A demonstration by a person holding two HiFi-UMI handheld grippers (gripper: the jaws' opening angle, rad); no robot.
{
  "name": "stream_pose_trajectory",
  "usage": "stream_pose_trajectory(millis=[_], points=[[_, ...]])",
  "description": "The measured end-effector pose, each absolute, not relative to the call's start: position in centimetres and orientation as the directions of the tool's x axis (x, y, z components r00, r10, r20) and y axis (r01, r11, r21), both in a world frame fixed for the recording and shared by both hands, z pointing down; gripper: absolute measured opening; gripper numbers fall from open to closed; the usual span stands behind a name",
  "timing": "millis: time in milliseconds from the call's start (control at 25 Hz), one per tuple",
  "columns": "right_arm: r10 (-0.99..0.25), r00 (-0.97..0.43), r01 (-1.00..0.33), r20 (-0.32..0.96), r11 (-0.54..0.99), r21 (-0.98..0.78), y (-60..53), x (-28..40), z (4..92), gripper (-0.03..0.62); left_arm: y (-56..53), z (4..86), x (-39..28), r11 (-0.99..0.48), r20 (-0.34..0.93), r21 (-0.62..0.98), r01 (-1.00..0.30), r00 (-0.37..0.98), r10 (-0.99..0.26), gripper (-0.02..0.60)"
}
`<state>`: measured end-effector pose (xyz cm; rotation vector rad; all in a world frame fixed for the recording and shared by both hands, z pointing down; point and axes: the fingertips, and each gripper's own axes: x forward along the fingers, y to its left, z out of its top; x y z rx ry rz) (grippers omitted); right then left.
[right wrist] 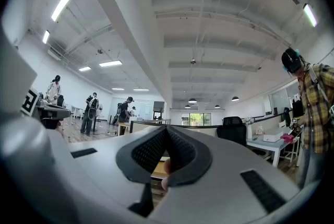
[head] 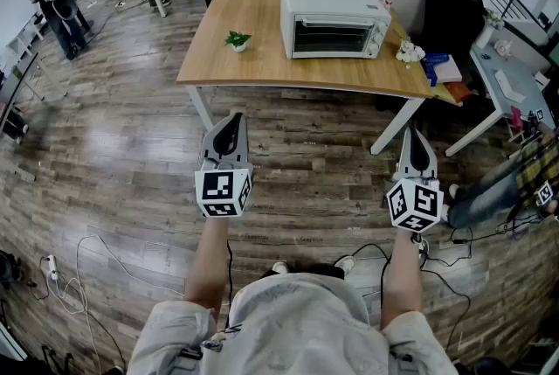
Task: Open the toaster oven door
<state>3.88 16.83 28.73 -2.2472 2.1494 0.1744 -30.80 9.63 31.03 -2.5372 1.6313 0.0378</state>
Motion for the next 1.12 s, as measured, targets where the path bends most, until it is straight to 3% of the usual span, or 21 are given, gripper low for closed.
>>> stream_pose_trajectory(millis=[680, 1120], points=[[-0.996, 0.026, -0.99, -0.091, -0.038, 0.135, 19.2, 1.6, 31.0, 0.021, 11.2, 33.6, -29.8, -0.477, -0.043, -0.102, -0.873, 0.483, -0.875, 0.014], [-0.997, 0.051, -0.994, -0.055, -0.056, 0.091, 14.5, 5.9, 34.0, 0.021, 7.8, 36.1, -24.8, -0.512, -0.004, -0.119, -0.851, 0.516, -0.856, 0.014]])
